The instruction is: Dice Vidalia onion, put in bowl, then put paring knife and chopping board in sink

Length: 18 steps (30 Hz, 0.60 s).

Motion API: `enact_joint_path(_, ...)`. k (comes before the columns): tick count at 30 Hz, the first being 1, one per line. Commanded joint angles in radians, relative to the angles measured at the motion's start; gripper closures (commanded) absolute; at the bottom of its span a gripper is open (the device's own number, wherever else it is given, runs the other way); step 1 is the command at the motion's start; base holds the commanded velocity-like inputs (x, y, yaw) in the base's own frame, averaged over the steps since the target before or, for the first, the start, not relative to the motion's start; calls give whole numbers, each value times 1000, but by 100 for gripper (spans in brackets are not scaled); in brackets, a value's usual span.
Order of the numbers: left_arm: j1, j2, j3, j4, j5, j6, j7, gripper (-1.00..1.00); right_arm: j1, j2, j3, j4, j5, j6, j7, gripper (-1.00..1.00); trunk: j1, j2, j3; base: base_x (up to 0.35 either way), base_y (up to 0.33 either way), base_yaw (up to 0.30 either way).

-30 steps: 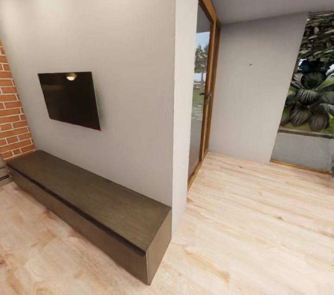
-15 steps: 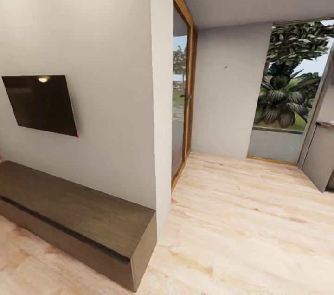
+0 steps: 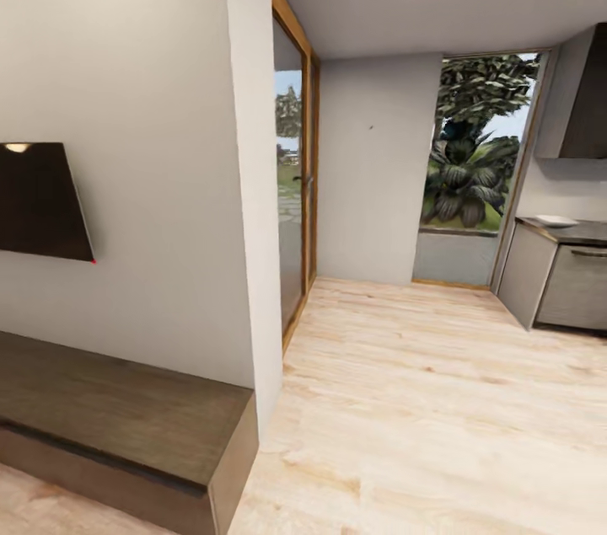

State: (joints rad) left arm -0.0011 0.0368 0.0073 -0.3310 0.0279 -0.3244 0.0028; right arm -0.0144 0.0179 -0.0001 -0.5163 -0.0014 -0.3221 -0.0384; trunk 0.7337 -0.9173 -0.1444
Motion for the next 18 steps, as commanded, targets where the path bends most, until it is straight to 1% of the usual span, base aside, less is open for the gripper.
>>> enact_joint_path(1,0,0,0,0,3,-2,0,-100,-1,0,0,1,0,-3,-3,-100,-4,6,2,0,0,-268)
enact_joint_path(18,0,0,2,19,1,-2,0,-100,-1,0,0,2,0,-3,-3,-100,-69,125,64,0,0,-268)
